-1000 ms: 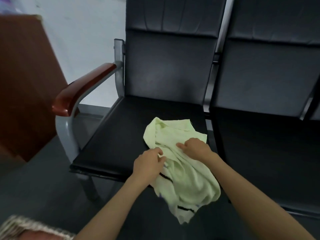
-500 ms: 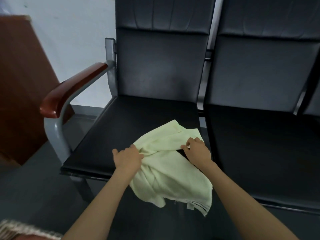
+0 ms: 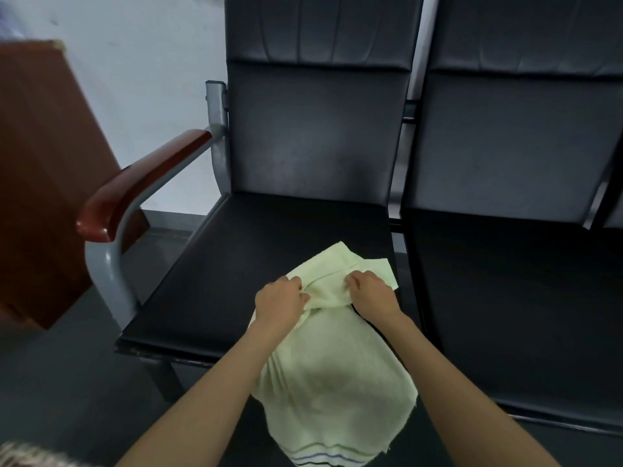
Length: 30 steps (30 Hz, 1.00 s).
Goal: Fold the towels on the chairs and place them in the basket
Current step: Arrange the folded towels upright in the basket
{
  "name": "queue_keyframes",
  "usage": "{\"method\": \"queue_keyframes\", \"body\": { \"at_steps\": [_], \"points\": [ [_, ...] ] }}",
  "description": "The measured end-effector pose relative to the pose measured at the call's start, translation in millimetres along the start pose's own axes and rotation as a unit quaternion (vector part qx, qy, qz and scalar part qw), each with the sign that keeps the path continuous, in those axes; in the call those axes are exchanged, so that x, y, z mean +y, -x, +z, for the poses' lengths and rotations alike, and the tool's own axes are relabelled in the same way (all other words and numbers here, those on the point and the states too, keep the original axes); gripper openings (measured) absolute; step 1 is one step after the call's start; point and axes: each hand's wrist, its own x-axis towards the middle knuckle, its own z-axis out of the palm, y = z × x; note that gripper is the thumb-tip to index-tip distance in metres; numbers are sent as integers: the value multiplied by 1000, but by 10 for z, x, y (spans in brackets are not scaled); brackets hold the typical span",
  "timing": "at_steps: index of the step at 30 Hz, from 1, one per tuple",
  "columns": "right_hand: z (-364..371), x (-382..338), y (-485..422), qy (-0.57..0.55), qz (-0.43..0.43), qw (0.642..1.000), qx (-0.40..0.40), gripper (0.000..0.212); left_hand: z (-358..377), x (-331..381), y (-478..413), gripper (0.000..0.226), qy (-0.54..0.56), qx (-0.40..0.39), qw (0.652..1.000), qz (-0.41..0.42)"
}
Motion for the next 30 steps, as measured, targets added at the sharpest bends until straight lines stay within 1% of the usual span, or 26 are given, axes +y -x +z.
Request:
{"method": "queue_keyframes", "body": {
  "at_steps": [1, 2, 3, 4, 5, 6, 7, 8, 10, 11, 12, 13, 14, 15, 16, 17, 18, 19, 20, 21, 22, 24, 26, 27, 28, 30],
  "points": [
    [13, -30, -21, 6, 5, 1000, -18, 33, 5, 1, -52, 27, 36, -3, 999, -9],
    [39, -43, -35, 10, 11, 1000, -23, 33, 0, -9, -102, 21, 117, -11, 992, -35],
    [75, -40, -48, 13, 18, 1000, -13, 31, -3, -44, -153, 17, 234, -22, 970, -69],
    [109, -32, -62, 12, 25, 1000, 8, 28, -20, -87, -208, 15, 372, -37, 921, -105],
    [148, -14, -81, 4, 28, 999, 31, 23, -52, -128, -236, 13, 492, -51, 857, -144],
    [179, -2, -100, -16, 31, 998, 51, 19, -81, -174, -253, 13, 569, -59, 801, -180],
    [195, 5, -123, -52, 32, 996, 71, 14, -104, -228, -274, 13, 607, -50, 766, -207],
    [192, -1, -141, -104, 32, 990, 91, 11, -127, -287, -305, 14, 625, -26, 746, -228],
    [117, -20, -146, -210, 7, 967, 144, 10, -175, -405, -370, 11, 622, 58, 738, -254],
    [56, -34, -137, -240, -21, 954, 176, 13, -208, -457, -386, 10, 614, 101, 738, -261],
    [-15, -50, -117, -257, -53, 943, 206, 14, -237, -501, -396, 11, 597, 142, 744, -263],
    [-76, -60, -104, -262, -83, 934, 230, 13, -242, -549, -397, 13, 572, 178, 759, -254],
    [-128, -75, -100, -256, -109, 928, 246, 12, -223, -588, -400, 14, 540, 202, 783, -232],
    [-154, -88, -105, -242, -125, 928, 254, 10, -192, -614, -388, 12, 492, 209, 821, -199],
    [-155, -97, -115, -225, -127, 933, 249, 7, -159, -621, -359, 9, 409, 196, 877, -160],
    [-135, -98, -117, -207, -116, 944, 229, 6, -101, -617, -310, 16, 278, 185, 935, -118],
    [-94, -92, -117, -191, -95, 958, 193, 10, -21, -603, -276, 32, 146, 179, 971, -64],
    [-39, -70, -110, -174, -70, 972, 141, 19, 56, -567, -237, 45, 73, 176, 982, -9],
    [25, -37, -100, -157, -50, 983, 82, 29, 148, -546, -201, 49, 26, 173, 983, 51],
    [79, -5, -92, -141, -38, 989, 31, 36, 183, -497, -142, 44, 25, 137, 986, 90],
    [106, 9, -82, -134, -30, 990, 0, 40, 221, -470, -112, 36, 35, 107, 987, 114],
    [98, 5, -82, -163, 0, 987, -2, 37, 279, -462, -87, 34, 55, 61, 991, 103],
    [59, -8, -82, -179, 45, 983, 19, 31, 261, -432, -73, 38, -12, 41, 998, 55],
    [38, -12, -75, -153, 54, 987, 18, 30, 224, -402, -57, 38, -35, 27, 998, 34],
    [19, -21, -63, -96, 50, 994, -3, 33, 159, -365, -26, 39, -39, 11, 999, 16],
    [-26, -45, -22, 26, 28, 996, -77, 45, 44, -332, -5, 46, -25, -23, 999, -13]
  ]
}}
